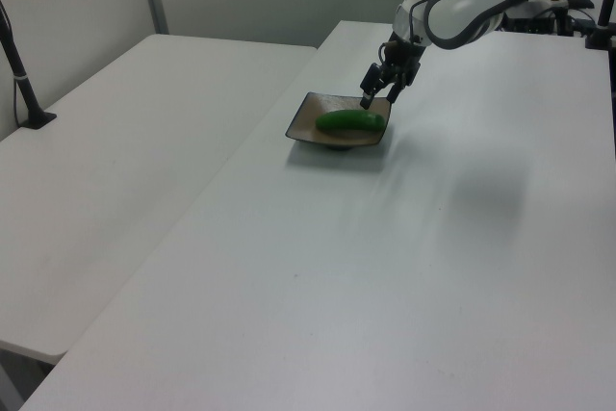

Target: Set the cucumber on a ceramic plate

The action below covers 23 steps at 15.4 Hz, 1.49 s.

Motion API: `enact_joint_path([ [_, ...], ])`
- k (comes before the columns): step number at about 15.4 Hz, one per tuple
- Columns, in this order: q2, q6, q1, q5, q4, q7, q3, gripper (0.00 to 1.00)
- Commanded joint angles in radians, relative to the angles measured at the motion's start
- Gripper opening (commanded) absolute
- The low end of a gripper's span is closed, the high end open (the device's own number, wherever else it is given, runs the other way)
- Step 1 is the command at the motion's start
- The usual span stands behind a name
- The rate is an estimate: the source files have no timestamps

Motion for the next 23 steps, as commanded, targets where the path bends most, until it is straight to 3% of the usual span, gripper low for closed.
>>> enact_joint_path([
  [1, -0.07, -0.112, 0.018, 0.015, 0.009, 0.008, -0.015, 1.0],
  [4, -0.154, -0.217, 0.03, -0.002, 0.014, 0.007, -0.018, 1.0],
  [8, -0.306, -0.506, 0.043, -0.061, 0.032, 0.008, -0.031, 1.0],
  [12, -0.43, -0.772, 0.161, -0.068, 0.054, 0.01, -0.146, 1.0],
  [14, -0.475, -0.856, 0.185, -0.08, 0.055, 0.008, -0.157, 1.0],
  [18, -0.519, -0.952, 0.228, -0.13, 0.052, 0.008, -0.157, 1.0],
  [23, -0.475, -0.869, 0.228, -0.127, 0.049, -0.006, -0.134, 1.0],
])
